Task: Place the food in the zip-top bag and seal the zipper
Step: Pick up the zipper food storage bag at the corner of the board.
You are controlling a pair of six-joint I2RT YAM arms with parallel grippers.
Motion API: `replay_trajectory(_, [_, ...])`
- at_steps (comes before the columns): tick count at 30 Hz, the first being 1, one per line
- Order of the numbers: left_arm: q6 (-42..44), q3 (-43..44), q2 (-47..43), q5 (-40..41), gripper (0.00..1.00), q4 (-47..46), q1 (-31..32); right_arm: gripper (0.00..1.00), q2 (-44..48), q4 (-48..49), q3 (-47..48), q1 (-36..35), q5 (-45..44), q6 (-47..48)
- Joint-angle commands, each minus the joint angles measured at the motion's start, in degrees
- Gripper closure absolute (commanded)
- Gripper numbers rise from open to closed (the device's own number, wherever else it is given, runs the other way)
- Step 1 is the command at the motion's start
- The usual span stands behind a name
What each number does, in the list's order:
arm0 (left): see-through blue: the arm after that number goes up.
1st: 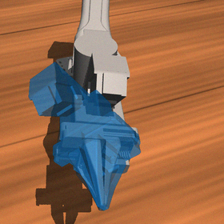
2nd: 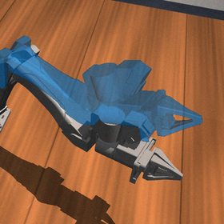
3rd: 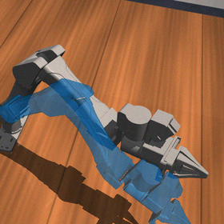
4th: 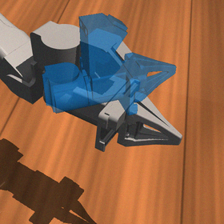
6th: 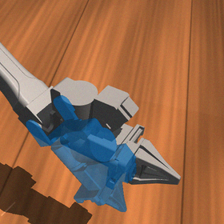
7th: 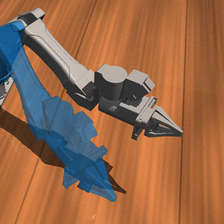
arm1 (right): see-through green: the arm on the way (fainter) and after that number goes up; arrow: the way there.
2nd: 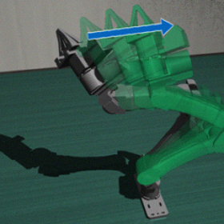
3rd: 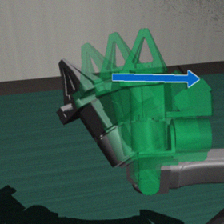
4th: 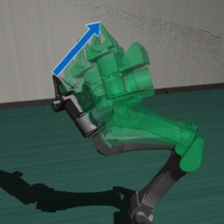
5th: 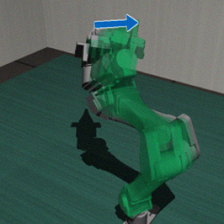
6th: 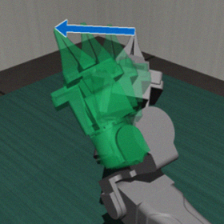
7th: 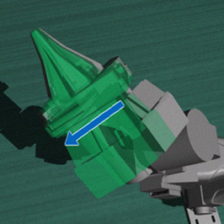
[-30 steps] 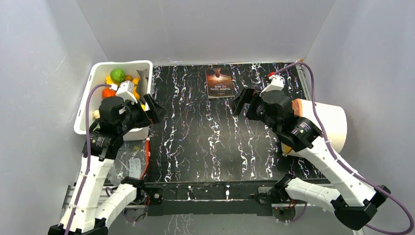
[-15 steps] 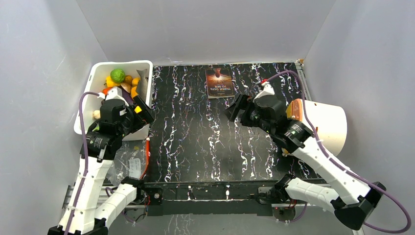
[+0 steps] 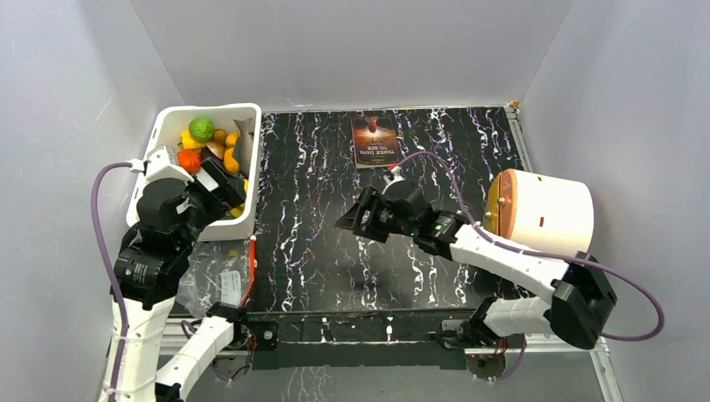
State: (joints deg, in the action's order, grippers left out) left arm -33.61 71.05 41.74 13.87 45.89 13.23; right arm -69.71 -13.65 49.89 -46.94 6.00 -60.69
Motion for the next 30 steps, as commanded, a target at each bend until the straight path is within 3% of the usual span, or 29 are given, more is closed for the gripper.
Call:
replay_trajectory(1, [2.13, 2.54, 0.13, 1.60, 0.02, -0.51, -0.36, 0.40, -4.73, 15.52, 0.31, -4.88, -0.71, -4.94])
replay_trajectory(8, [6.89, 3.78, -0.50, -6.95, 0.02, -4.41, -0.40, 0.42, -17.61, 20.54, 7.58, -13.49, -4.25, -6.86])
replay_trajectory(21, [8.12, 10.85, -2.56, -3.99, 0.02, -5.49, -0.40, 0.59, -43.62, 32.56, 19.64, -22.13, 0.12, -13.00])
replay_trajectory(30, [8.05, 10.74, -3.56, -4.22, 0.02, -5.13, -0.35, 0.60, -53.17, 37.40, 25.39, -23.38, 2.93, -14.20])
